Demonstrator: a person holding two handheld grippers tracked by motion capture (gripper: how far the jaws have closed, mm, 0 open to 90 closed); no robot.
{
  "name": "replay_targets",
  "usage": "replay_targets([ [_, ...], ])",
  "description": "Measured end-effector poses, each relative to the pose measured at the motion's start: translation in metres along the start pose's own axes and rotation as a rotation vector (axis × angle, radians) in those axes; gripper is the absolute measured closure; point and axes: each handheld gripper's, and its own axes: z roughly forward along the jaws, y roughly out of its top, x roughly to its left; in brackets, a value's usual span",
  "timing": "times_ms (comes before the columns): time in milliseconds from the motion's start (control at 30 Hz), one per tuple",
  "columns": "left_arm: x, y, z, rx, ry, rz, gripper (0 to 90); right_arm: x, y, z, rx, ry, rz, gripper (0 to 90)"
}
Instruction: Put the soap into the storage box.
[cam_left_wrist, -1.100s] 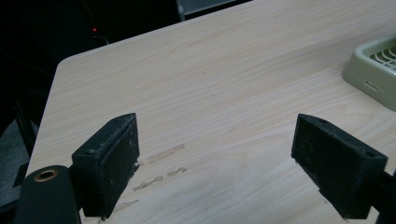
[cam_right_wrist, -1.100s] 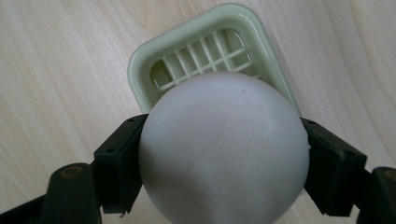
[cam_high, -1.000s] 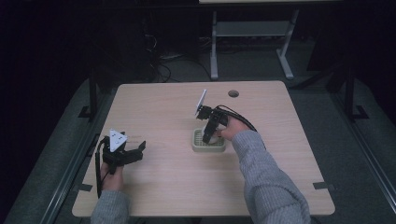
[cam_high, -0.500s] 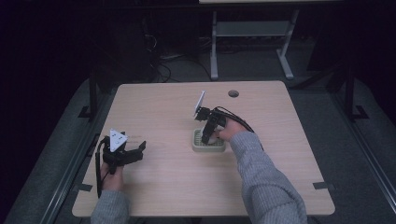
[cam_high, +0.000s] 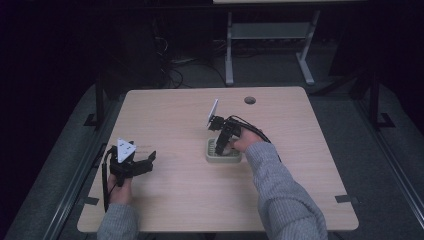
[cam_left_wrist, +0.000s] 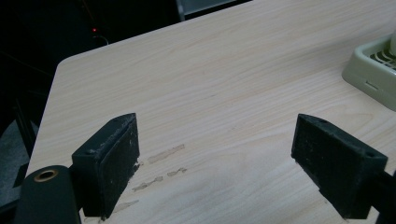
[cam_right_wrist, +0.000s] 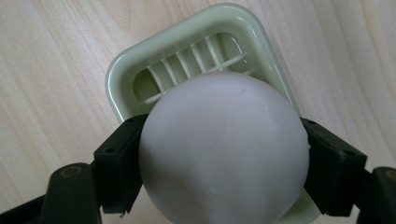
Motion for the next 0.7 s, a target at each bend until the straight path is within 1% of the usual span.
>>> replay_targets([
  [700, 0.0001, 0.0, -0.0001, -0.001, 0.0, 0.0, 14.9, 0.0001, 0.0006, 0.0018, 0.006, 0.004, 0.003, 22.8],
])
